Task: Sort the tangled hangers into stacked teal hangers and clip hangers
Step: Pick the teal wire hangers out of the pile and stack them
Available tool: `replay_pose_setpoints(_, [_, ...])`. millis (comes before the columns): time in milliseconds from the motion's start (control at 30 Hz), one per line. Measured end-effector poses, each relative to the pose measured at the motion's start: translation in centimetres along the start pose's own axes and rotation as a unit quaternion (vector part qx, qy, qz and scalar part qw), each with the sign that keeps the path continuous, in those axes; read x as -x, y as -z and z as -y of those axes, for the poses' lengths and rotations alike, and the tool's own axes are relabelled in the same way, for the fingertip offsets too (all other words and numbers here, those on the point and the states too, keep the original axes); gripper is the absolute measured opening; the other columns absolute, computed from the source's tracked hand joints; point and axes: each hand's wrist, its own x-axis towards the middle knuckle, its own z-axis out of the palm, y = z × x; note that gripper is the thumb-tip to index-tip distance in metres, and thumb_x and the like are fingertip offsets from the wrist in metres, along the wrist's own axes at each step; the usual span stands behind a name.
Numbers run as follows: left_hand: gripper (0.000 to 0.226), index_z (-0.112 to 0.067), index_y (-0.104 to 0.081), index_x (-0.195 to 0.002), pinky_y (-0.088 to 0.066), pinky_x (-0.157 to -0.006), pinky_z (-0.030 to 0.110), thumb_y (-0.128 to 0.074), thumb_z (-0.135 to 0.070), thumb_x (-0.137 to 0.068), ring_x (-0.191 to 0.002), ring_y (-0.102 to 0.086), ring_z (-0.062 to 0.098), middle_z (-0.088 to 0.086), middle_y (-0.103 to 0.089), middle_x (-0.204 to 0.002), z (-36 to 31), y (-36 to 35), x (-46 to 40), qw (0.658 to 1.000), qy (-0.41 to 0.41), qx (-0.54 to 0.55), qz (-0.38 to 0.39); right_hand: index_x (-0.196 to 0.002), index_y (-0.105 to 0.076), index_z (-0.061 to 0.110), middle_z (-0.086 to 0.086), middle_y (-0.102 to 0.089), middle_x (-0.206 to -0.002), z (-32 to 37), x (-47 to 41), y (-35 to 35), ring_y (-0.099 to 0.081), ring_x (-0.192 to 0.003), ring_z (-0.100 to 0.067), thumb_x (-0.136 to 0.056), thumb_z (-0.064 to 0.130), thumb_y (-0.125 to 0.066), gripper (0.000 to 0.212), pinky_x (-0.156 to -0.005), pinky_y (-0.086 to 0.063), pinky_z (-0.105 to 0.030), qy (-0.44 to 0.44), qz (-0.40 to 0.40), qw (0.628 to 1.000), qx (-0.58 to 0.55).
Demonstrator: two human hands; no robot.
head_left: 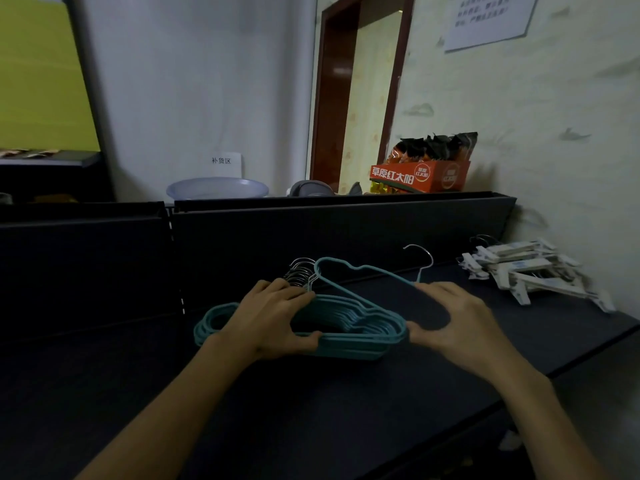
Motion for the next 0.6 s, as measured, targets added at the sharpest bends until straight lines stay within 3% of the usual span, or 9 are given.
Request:
replay_pose_setpoints(133, [0.082, -0.028, -0.030, -0.145, -0.022, -0.108, 0.035, -0.030, -0.075, -0.077, -0.132, -0.034, 0.015, -0.007, -0.035, -0.149, 0.5, 0.0, 0.8, 1.000, 0.012, 0.000, 0.005, -0.135, -0.048, 0.028, 0.016, -0.045, -0.127, 0.4, -0.2, -0.8, -0.047, -0.113, -0.007, -0.071, 0.052, -0.071, 0.072, -0.094, -0.044, -0.031, 0.009, 0.020, 1.000, -0.009])
replay_pose_setpoints(267, [0.086, -0.024, -0.040, -0.141, -0.032, -0.105, 0.038, -0.031, -0.080, -0.075, -0.124, -0.048, 0.020, -0.001, -0.048, -0.140, 2.0, 0.2, 2.4, 0.998, 0.051, -0.026, -0.016, -0.136, -0.047, 0.027, 0.014, -0.043, -0.129, 1.4, -0.5, -1.8, -0.047, -0.113, -0.009, -0.071, 0.047, -0.072, 0.073, -0.096, -0.044, -0.033, 0.010, 0.043, 0.999, -0.007])
replay_pose_setpoints(367, [0.092, -0.023, -0.040, -0.141, -0.033, -0.103, 0.039, -0.029, -0.084, -0.073, -0.123, -0.048, 0.019, -0.001, -0.051, -0.137, 4.0, 0.4, 4.4, 0.994, 0.098, -0.040, -0.015, -0.135, -0.048, 0.025, 0.018, -0.042, -0.123, 3.0, -0.9, -3.2, -0.048, -0.111, -0.008, -0.069, 0.042, -0.074, 0.073, -0.097, -0.044, -0.034, 0.051, 0.052, 0.997, -0.012])
replay_pose_setpoints(500, [0.100, -0.026, -0.030, -0.146, -0.027, -0.108, 0.040, -0.022, -0.088, -0.068, -0.132, -0.037, 0.019, -0.002, -0.041, -0.145, 6.7, 1.0, 7.2, 0.987, 0.159, -0.027, 0.009, -0.134, -0.049, 0.027, 0.019, -0.044, -0.124, 5.5, -2.0, -5.8, -0.043, -0.113, -0.004, -0.071, 0.042, -0.073, 0.069, -0.113, -0.025, -0.038, 0.106, 0.058, 0.993, -0.010])
replay_pose_setpoints(600, [0.105, -0.030, -0.025, -0.146, -0.025, -0.109, 0.037, -0.016, -0.092, -0.062, -0.134, -0.032, 0.017, -0.005, -0.037, -0.147, 8.4, 1.2, 9.1, 0.980, 0.196, -0.010, 0.025, -0.134, -0.049, 0.027, 0.013, -0.046, -0.133, 6.7, -2.9, -7.6, -0.041, -0.122, -0.005, -0.072, 0.044, -0.072, 0.069, -0.116, -0.013, -0.037, 0.124, 0.062, 0.990, -0.018])
